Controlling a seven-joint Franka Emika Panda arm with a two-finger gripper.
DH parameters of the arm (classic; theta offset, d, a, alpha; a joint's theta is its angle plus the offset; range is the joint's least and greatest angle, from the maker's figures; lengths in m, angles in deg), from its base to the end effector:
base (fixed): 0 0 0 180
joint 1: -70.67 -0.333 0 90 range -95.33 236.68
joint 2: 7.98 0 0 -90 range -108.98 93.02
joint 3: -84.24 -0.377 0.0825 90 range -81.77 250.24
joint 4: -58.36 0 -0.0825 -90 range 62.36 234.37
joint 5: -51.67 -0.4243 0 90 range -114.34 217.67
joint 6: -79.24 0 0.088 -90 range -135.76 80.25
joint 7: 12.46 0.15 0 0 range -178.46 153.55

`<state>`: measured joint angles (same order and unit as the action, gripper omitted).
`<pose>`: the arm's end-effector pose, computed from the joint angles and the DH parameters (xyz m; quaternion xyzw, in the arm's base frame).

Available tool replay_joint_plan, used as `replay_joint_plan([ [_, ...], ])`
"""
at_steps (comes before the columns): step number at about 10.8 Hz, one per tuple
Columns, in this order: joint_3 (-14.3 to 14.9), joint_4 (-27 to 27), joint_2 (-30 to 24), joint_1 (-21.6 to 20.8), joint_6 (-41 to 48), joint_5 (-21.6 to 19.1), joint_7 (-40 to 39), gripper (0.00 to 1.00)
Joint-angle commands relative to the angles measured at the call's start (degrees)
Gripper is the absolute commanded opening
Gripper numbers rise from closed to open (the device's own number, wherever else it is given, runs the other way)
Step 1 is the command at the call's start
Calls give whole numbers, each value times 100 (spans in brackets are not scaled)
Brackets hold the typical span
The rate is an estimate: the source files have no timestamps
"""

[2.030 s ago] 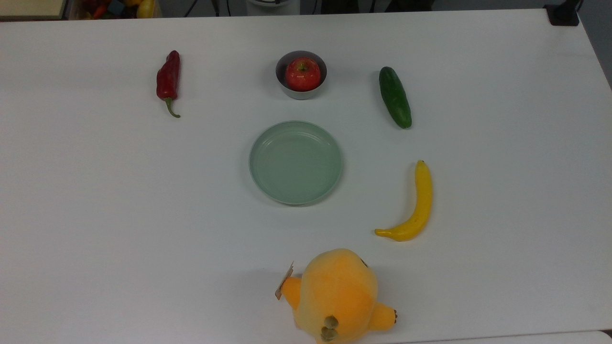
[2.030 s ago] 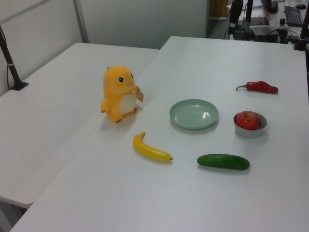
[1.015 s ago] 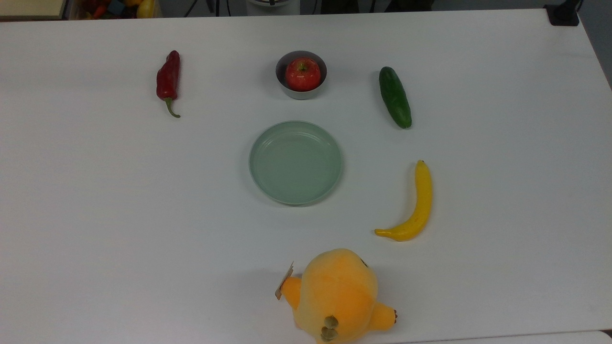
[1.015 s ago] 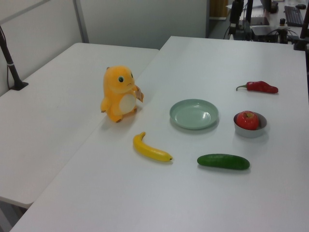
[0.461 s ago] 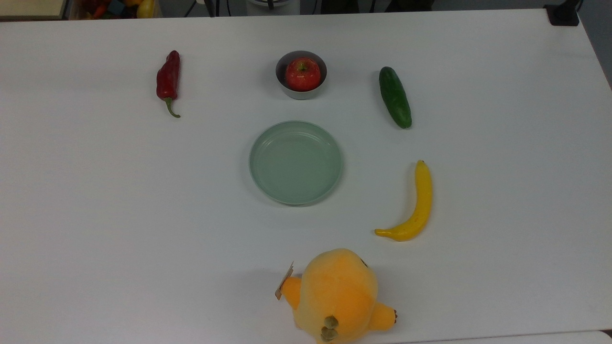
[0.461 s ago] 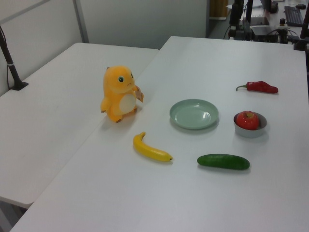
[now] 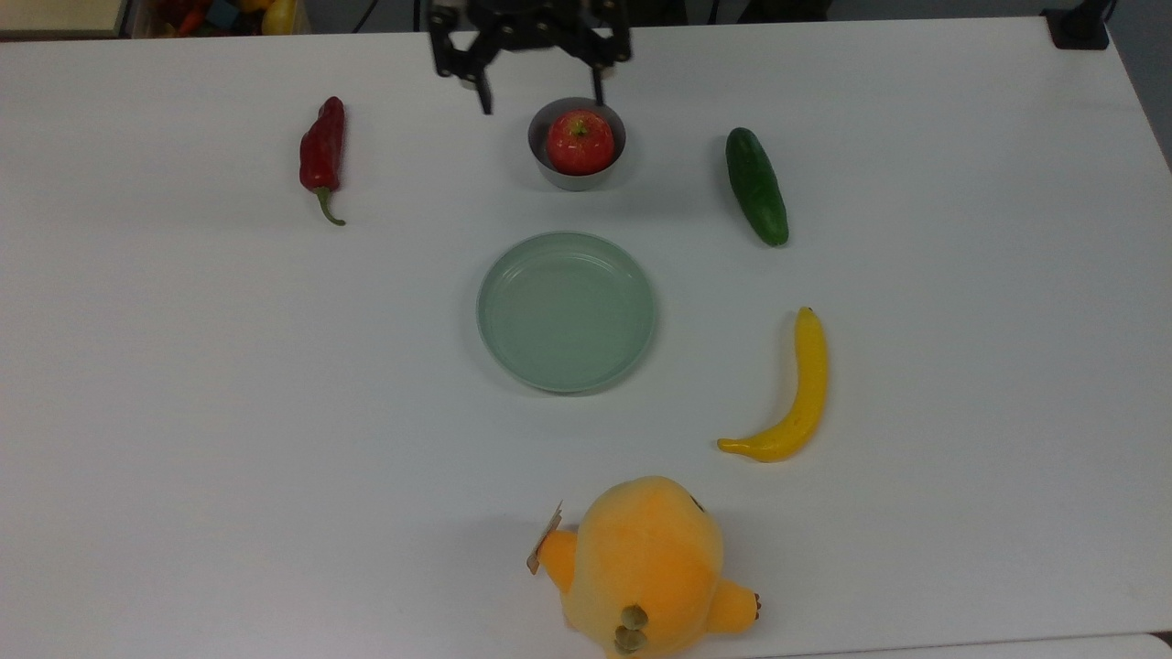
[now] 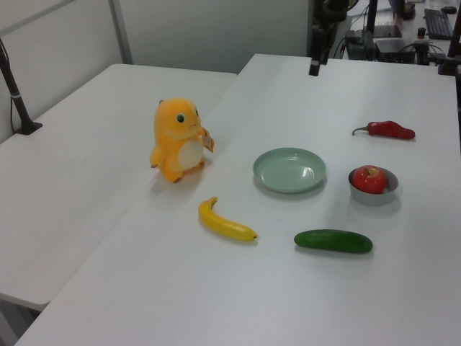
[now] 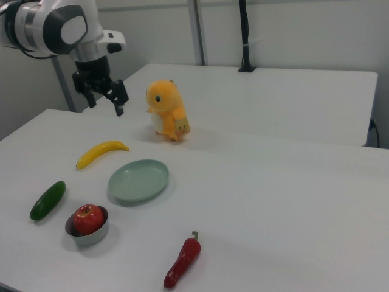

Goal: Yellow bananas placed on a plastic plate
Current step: 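Move the gripper over the yellow banana and lower it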

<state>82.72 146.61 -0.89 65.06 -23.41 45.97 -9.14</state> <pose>0.6584 0.0941 0.6027 -0.9964 -0.0252 -0.0588 0.0563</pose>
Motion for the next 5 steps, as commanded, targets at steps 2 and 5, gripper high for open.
replay_joint_plan([
  [2, 47, -1324, 1291, -1035, -123, 401, 2053, 100],
  [5, 55, -1310, 1969, -1459, -1517, 578, 3094, 100],
])
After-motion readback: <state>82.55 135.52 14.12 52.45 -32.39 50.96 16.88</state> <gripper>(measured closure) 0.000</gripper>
